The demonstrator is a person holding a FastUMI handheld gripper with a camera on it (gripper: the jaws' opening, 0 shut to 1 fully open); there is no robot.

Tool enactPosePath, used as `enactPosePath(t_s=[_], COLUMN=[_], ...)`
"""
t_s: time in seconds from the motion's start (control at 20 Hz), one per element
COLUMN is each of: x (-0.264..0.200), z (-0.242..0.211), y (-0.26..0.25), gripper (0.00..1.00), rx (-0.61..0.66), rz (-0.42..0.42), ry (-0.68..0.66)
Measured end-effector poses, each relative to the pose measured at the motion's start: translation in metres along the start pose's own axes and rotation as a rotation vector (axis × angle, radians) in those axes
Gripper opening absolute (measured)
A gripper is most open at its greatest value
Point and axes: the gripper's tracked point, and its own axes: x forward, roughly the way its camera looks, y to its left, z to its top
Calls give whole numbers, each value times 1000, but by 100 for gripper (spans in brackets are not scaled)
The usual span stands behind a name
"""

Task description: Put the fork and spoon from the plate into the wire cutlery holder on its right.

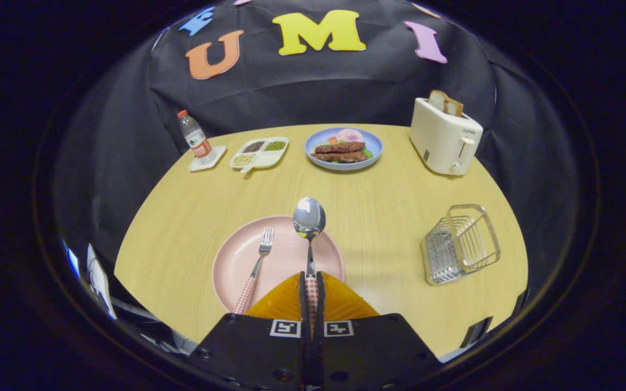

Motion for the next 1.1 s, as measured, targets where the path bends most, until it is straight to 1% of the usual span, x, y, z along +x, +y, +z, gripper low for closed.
enactPosePath(t_s=[0.3, 0.5, 0.75, 0.9, 1.0, 1.1], x=[-38, -54, -63, -63, -61, -56], z=[22, 22, 15, 4, 0, -5], y=[-69, -114, -161, -169, -170, -180], gripper=[1, 1, 1, 1, 1, 1], rx=[32, 60, 74, 78, 84, 59], rz=[-29, -57, -102, -89, -64, -79], ry=[-38, -37, 28, 110, 162, 204])
